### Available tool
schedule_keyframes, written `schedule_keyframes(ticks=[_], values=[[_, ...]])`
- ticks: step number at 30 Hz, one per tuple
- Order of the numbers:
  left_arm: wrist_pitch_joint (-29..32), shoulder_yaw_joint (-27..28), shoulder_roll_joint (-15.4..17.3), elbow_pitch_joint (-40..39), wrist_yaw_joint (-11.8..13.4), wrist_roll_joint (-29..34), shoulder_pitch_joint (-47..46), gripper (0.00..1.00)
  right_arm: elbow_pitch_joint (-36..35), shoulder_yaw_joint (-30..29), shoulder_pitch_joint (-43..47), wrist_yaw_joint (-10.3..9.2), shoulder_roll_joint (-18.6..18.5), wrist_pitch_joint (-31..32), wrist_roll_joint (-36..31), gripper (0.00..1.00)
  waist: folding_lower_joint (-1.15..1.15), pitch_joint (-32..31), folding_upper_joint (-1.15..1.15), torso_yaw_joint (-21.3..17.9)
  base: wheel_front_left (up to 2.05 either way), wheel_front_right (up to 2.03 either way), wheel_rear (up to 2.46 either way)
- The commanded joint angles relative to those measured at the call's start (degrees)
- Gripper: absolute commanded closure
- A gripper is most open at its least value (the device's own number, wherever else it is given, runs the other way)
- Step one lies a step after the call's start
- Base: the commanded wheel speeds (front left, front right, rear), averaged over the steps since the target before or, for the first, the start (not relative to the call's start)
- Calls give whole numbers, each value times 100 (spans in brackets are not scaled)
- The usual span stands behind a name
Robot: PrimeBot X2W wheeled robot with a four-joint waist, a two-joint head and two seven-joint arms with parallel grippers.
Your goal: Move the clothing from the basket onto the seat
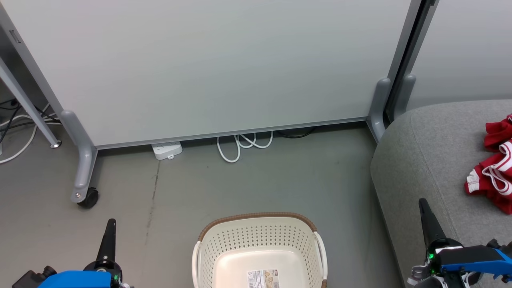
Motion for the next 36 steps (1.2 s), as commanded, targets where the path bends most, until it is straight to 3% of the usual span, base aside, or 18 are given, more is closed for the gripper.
schedule_keyframes(ticks=[1,36], values=[[33,45,22,-60,-34,-99,-114,100,-6,-19,-124,1,-25,23,145,100,0,2,0,-3,0,0,0],[417,340,-29,-279,-40,-1416,-183,100,176,-38,-318,0,-29,174,1768,100,0,44,0,-89,0,0,0]])
